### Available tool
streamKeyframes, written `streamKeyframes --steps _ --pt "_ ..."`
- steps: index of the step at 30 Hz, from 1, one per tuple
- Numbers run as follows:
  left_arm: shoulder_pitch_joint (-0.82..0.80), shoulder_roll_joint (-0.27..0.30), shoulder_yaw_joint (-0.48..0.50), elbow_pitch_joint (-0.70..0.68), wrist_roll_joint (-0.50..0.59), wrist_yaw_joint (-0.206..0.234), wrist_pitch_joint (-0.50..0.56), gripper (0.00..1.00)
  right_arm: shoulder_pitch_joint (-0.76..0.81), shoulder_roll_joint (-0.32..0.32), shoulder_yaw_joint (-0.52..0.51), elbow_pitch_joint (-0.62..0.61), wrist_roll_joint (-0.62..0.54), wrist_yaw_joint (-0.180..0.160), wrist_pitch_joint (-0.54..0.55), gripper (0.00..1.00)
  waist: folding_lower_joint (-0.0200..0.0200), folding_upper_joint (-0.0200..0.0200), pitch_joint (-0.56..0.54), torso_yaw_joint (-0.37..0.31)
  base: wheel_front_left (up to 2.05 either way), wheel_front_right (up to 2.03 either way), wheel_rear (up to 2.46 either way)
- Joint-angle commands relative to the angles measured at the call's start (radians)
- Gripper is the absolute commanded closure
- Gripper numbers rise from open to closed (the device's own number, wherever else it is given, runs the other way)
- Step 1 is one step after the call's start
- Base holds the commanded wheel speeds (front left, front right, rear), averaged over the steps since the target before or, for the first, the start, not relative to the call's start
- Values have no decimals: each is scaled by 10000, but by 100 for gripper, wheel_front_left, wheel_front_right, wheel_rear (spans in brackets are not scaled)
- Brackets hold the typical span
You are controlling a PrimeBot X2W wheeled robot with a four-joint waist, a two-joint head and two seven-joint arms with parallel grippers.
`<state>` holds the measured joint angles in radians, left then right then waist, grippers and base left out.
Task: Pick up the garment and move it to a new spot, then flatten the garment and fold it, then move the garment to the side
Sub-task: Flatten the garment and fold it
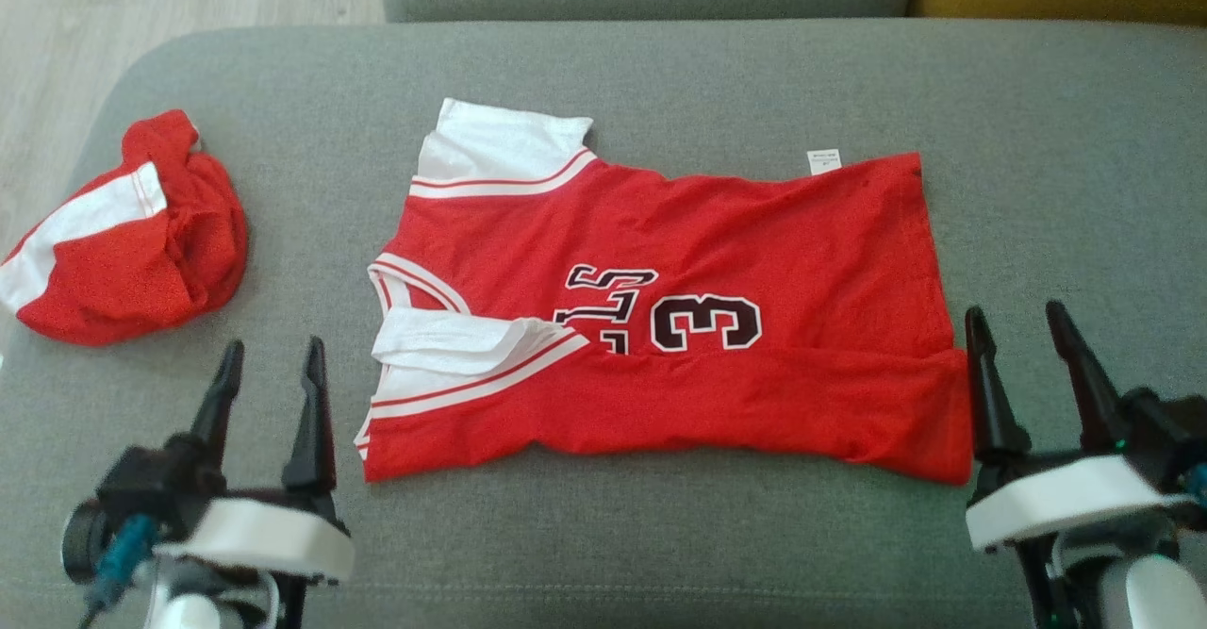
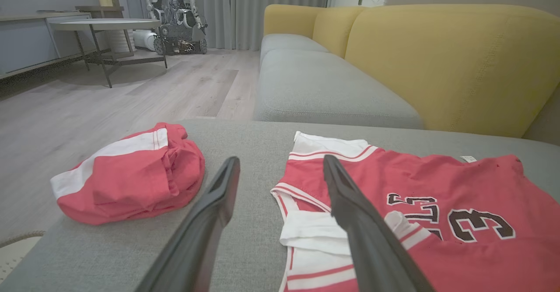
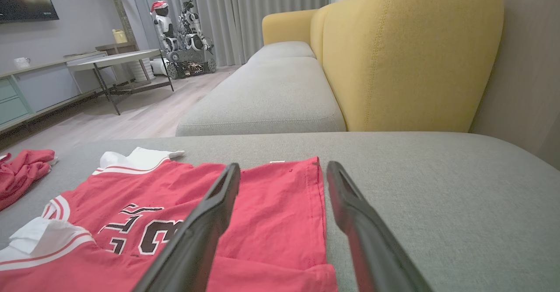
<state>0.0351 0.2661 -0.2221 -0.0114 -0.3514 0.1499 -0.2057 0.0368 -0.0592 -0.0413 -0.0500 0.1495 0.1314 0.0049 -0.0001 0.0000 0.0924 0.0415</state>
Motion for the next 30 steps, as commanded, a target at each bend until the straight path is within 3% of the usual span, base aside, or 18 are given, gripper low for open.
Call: streamKeyframes --steps 1,10,25,30 --pt "-144 150 304 -452 188 31 -135 0 -48 -26 201 -476 -122 -7 28 0 1 0 -122 -2 0 0 0" --pt "379 375 0 -769 414 24 -47 0 755 69 131 -864 -245 -7 345 0 1 0 -386 -49 0 0 0" --pt "217 448 -116 -663 339 28 85 0 720 87 47 -803 -169 -7 460 0 1 0 -302 -49 0 0 0" --pt "-117 413 -389 -308 115 -328 403 0 586 88 -198 -402 -269 -7 704 0 1 0 -69 52 0 0 0"
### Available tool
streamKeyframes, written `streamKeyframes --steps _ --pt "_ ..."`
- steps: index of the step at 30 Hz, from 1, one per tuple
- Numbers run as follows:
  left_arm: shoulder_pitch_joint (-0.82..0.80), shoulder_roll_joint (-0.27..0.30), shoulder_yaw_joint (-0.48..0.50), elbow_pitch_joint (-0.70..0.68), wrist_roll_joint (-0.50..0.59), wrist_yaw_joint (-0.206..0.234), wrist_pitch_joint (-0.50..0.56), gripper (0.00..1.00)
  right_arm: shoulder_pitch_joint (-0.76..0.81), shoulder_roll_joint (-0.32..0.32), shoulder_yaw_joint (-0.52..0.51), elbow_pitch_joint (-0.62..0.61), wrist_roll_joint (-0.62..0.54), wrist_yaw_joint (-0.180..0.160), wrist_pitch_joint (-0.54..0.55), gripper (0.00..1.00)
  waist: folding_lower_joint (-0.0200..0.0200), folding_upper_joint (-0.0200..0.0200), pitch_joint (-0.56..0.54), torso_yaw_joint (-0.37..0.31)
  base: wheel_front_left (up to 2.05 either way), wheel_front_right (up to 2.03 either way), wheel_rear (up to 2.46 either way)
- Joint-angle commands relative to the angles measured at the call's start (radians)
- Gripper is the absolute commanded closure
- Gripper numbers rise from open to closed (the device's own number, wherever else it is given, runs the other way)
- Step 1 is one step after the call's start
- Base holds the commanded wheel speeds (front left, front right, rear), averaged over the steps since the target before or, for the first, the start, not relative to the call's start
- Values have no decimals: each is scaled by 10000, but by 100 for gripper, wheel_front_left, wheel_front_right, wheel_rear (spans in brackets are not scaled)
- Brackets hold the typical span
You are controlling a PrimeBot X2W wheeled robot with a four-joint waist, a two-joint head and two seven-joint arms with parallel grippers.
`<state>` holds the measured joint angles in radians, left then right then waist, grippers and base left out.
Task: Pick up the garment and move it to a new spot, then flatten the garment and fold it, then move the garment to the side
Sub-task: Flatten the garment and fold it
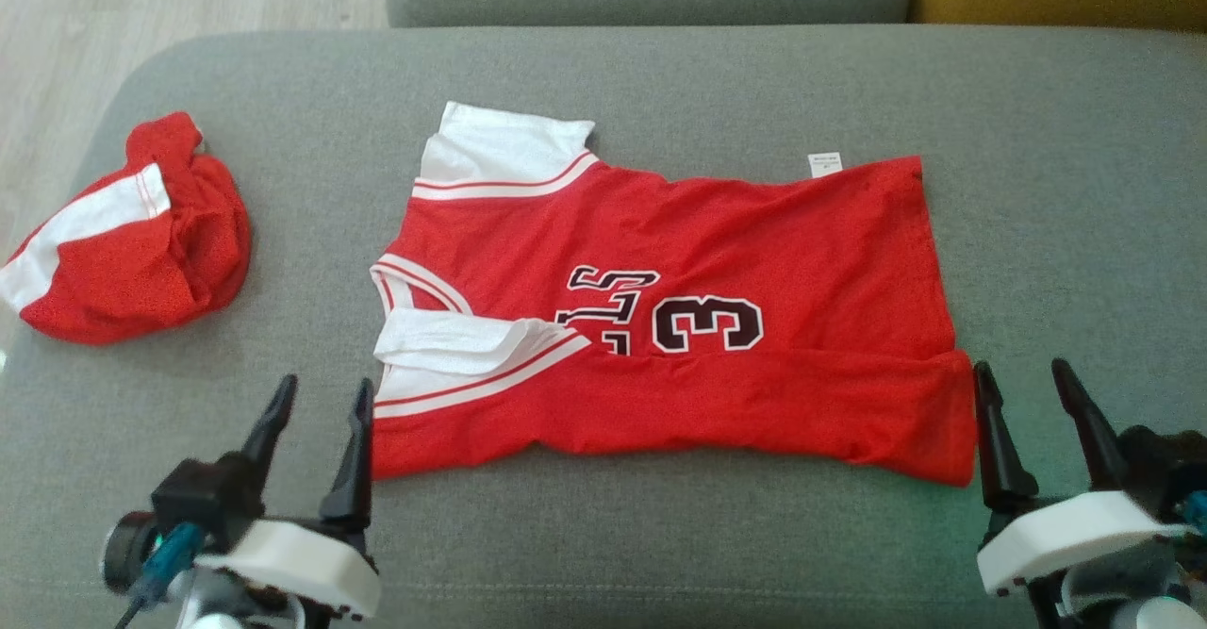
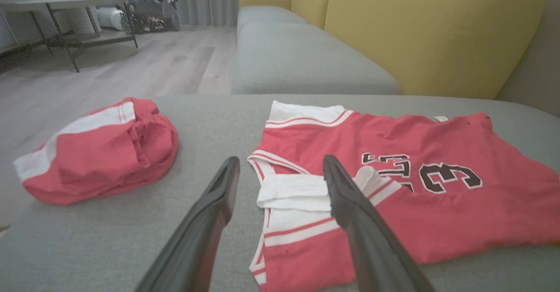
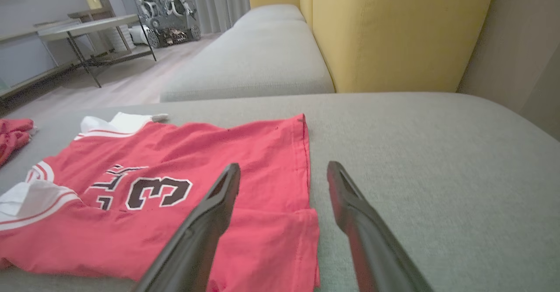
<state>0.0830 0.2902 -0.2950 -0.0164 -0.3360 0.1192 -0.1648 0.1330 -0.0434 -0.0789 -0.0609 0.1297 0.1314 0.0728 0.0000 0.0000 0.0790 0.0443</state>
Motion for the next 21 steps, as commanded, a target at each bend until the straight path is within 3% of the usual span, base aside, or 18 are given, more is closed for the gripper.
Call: streamKeyframes --steps 1,9,21 --pt "-668 152 271 -106 -115 -121 87 0 -399 -69 104 -159 -131 -7 119 0 0 0 154 35 0 0 0" --pt "-1166 -153 -66 1325 -881 -828 620 0 -616 -69 -403 457 -193 -7 873 0 0 0 1114 124 0 0 0" --pt "-1686 -389 -161 2649 -1763 -1397 1350 0 -1049 -68 -243 1002 238 -7 2162 0 0 0 2104 140 0 0 0"
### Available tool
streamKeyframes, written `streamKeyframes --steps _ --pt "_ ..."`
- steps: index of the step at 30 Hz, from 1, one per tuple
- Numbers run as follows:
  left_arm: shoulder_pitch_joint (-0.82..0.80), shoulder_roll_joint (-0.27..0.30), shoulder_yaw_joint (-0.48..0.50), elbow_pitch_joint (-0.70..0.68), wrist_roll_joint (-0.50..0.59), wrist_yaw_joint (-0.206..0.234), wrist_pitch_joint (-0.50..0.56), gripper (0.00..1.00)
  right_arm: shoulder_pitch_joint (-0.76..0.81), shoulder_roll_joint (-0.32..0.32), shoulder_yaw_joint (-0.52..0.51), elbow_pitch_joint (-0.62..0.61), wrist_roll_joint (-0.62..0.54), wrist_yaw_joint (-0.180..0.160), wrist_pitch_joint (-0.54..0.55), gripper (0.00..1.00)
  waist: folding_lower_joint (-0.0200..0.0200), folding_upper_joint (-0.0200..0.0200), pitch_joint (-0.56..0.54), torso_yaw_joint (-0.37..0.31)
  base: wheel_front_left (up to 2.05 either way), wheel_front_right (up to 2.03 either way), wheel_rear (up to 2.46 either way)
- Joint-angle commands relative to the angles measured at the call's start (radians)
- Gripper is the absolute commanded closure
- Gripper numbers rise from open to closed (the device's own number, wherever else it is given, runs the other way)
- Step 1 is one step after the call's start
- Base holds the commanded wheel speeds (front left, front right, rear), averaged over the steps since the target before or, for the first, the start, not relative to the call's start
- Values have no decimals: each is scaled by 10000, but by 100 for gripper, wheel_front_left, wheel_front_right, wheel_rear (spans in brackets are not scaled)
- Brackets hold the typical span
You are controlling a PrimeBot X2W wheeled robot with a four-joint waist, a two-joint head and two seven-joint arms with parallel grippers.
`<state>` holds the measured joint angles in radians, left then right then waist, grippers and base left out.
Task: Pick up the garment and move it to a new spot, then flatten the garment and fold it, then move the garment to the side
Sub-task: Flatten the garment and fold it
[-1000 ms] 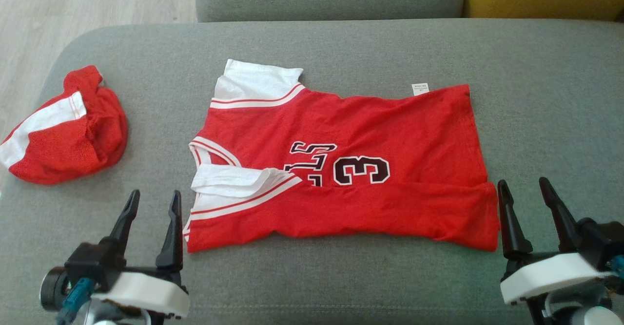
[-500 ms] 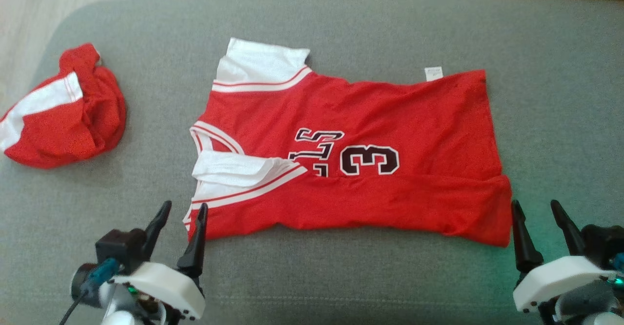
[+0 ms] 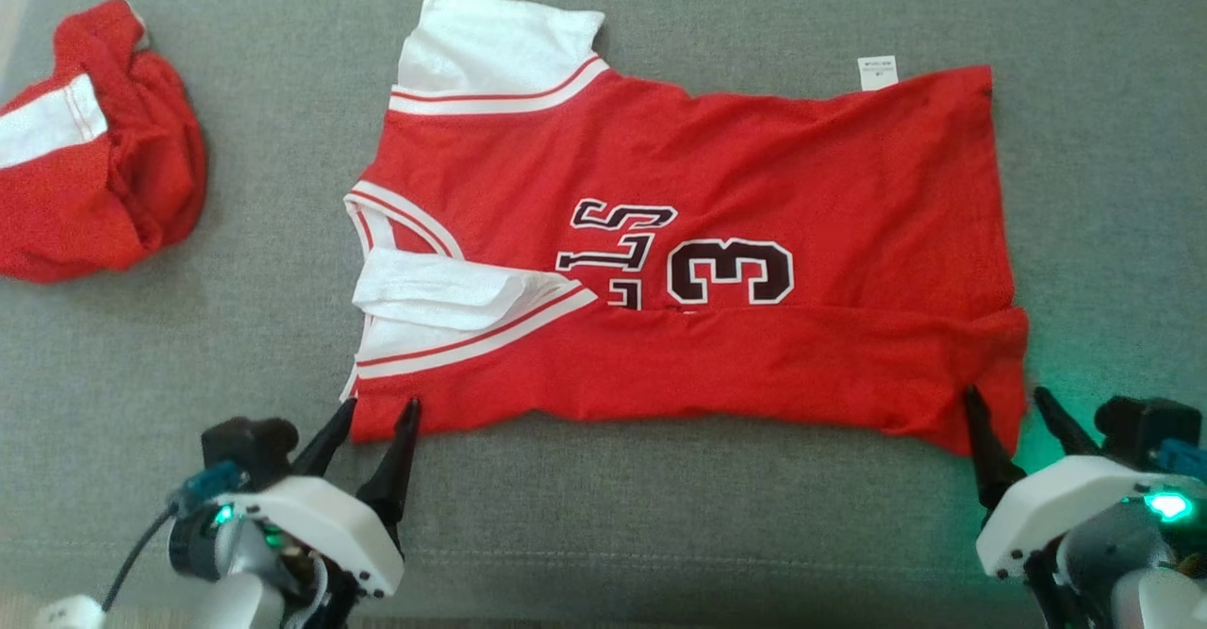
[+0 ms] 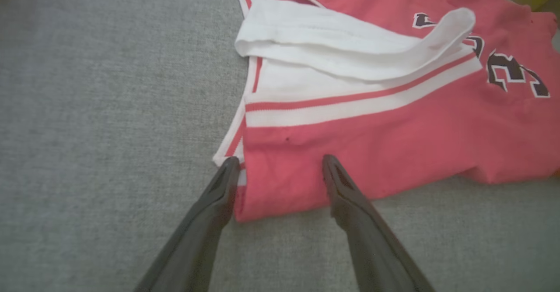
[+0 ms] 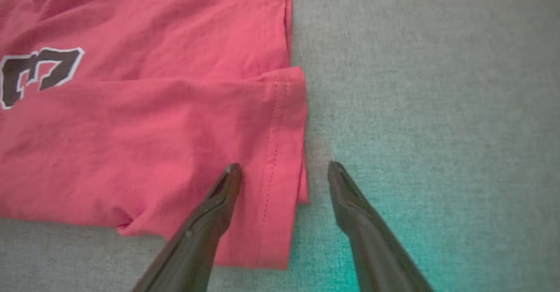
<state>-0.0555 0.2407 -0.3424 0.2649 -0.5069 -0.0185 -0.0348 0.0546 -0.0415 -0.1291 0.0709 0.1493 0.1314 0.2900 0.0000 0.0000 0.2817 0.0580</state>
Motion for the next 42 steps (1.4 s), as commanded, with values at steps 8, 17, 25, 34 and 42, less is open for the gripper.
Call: streamKeyframes --steps 8,17,25,34,42 --pt "-495 108 285 183 -286 -44 424 100 -494 -88 470 -276 522 -7 813 100 0 0 288 -22 0 0 0" --pt "-469 247 289 -65 -178 37 134 100 -417 -87 210 -636 665 -7 652 100 0 0 37 6 0 0 0" --pt "205 500 487 -805 -227 366 61 100 309 -87 21 -1002 977 -7 786 100 0 0 -493 -6 0 0 0" --pt "1043 755 569 -1653 -323 767 439 100 987 -87 -21 -1109 1276 -7 974 100 0 0 -921 -81 0 0 0" --pt "1214 741 525 -1921 -328 959 531 0 884 -87 252 -1292 1291 -7 347 0 0 0 -1207 -153 0 0 0"
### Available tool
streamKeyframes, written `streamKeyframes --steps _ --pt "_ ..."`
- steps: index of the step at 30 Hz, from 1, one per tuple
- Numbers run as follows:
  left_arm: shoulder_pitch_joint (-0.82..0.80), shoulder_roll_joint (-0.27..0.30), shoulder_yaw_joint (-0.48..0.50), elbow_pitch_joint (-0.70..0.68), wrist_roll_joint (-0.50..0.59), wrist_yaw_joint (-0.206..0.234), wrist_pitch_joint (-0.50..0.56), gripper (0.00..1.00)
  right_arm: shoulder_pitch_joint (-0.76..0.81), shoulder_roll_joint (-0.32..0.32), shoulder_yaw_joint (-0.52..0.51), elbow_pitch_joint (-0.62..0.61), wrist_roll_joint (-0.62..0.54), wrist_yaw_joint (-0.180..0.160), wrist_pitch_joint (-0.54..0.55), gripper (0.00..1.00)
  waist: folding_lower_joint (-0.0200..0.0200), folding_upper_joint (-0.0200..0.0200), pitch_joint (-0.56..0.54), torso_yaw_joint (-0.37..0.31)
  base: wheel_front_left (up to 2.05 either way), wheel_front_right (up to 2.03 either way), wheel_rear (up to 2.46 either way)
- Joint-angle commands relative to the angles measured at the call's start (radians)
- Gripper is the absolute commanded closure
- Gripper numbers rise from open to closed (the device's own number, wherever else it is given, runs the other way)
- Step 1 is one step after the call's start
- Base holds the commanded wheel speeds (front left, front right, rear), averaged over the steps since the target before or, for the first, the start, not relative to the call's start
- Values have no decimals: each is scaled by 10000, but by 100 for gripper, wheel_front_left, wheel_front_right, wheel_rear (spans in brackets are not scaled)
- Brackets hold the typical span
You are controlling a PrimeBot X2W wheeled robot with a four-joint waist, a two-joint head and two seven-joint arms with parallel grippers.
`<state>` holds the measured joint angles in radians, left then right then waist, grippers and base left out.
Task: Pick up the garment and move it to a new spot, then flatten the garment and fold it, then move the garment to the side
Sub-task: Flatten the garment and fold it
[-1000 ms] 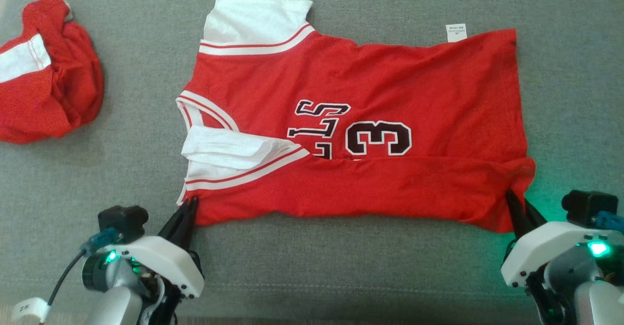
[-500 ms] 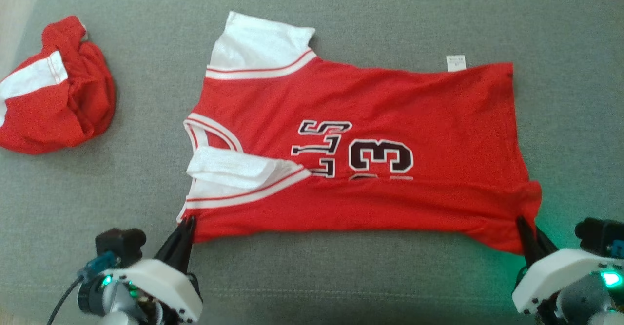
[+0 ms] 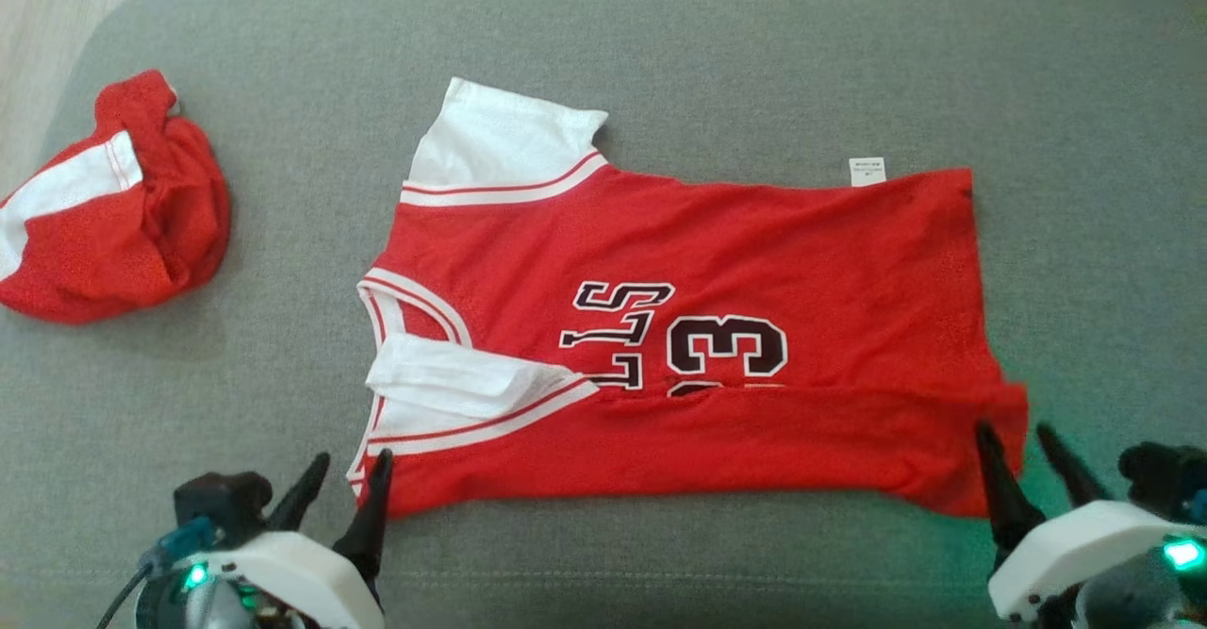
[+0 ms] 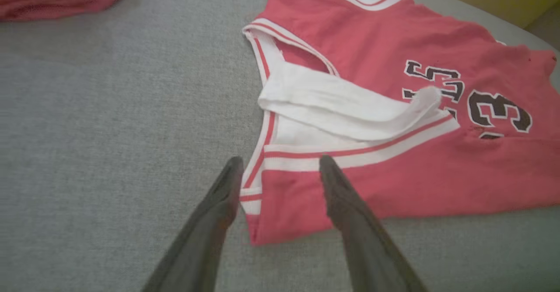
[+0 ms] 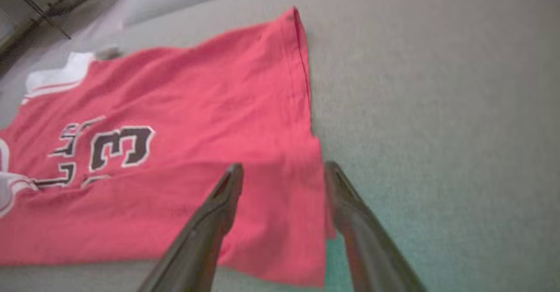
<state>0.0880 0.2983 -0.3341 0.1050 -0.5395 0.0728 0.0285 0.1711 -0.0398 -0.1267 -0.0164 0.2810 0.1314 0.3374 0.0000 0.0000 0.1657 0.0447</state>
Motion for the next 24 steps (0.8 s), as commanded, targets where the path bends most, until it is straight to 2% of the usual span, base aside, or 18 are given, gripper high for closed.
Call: streamKeyframes --steps 1,6,8,13,24 --pt "-212 150 468 -386 40 119 -184 0 -345 -105 289 -548 -108 -7 -333 0 0 0 -97 -33 0 0 0" --pt "-278 82 626 -826 383 467 -888 0 -722 -104 618 -1328 -604 -7 -1459 0 0 0 -458 -34 0 0 0" --pt "-368 78 674 -1337 790 794 -1298 0 -937 -105 856 -1730 -882 -7 -1939 0 0 0 -709 -15 0 0 0" --pt "-438 204 802 -1939 1261 1113 -1825 0 -998 -120 951 -2040 -1230 -7 -2117 0 0 0 -1023 32 0 0 0" --pt "-335 476 737 -2443 1587 1381 -1615 0 -866 -115 898 -2166 -1262 -7 -2076 0 0 0 -1122 48 0 0 0"
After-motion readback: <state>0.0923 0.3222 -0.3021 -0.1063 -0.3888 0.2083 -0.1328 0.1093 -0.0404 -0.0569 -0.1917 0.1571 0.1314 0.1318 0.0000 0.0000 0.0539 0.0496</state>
